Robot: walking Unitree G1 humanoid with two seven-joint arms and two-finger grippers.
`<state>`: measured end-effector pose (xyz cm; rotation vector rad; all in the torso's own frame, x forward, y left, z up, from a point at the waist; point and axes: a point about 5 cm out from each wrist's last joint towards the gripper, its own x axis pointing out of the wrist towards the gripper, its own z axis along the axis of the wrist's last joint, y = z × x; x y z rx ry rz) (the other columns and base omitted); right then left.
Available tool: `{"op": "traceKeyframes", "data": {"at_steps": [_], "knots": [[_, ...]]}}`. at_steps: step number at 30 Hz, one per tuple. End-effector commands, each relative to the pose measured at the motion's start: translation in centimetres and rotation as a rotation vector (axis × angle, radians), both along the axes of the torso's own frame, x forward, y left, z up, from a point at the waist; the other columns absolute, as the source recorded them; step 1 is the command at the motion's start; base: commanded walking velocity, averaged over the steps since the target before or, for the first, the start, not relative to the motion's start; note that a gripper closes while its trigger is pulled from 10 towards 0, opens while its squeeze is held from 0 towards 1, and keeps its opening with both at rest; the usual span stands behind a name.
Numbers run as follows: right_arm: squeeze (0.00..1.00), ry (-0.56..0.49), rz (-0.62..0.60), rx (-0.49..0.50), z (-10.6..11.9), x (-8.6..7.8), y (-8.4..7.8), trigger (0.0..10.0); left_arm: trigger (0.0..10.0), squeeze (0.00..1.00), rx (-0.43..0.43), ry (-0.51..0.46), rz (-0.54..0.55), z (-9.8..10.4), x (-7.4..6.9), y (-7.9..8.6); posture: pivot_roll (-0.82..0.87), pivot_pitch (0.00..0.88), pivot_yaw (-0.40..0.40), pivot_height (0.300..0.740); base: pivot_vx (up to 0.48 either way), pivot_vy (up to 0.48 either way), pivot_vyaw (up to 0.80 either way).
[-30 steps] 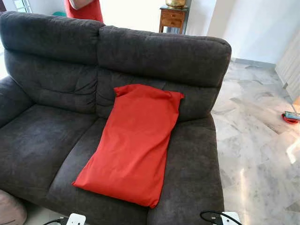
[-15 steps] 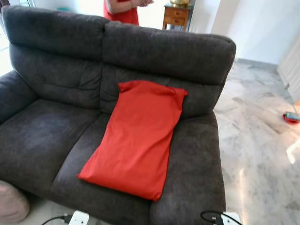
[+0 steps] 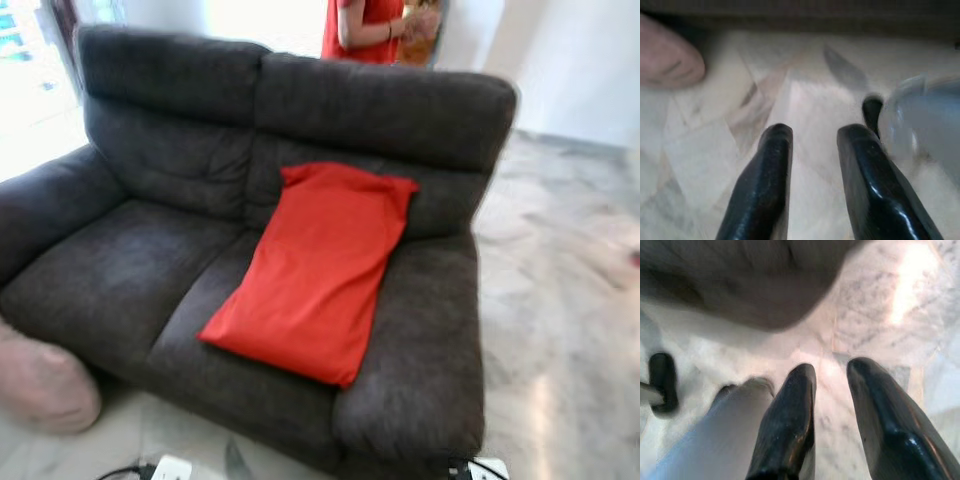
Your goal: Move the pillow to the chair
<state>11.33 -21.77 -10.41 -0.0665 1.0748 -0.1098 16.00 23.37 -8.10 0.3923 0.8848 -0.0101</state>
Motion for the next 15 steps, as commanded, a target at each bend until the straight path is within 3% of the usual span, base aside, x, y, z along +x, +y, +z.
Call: {"op": "traceKeyframes", "data": {"at_steps": [1,8,12,15], "knots": [[0.00,-0.035,0.003,-0.009,0.5,1.3,-0.3,10.0,10.0,0.00,-0.003,0.051,-0.007,-0.7,-1.4,-0.4,0.06,0.016,-0.057,0.740,0.000,0.000,0.00],[0.00,-0.047,-0.040,-0.004,0.6,1.6,-0.4,10.0,10.0,0.00,-0.007,0.069,-0.016,-0.8,-1.1,-0.8,0.05,0.000,-0.046,0.740,0.000,0.000,0.00],[0.00,-0.074,-0.056,0.016,0.9,2.6,-0.2,10.0,10.0,0.00,-0.004,0.058,-0.057,-0.4,0.2,-1.0,0.03,0.000,-0.033,0.740,0.000,0.000,0.00],[0.00,-0.115,-0.078,0.027,1.2,3.9,0.3,10.0,10.0,0.00,0.005,0.020,-0.107,0.5,2.4,-1.4,0.01,0.000,-0.016,0.740,0.000,0.000,0.00]]}}
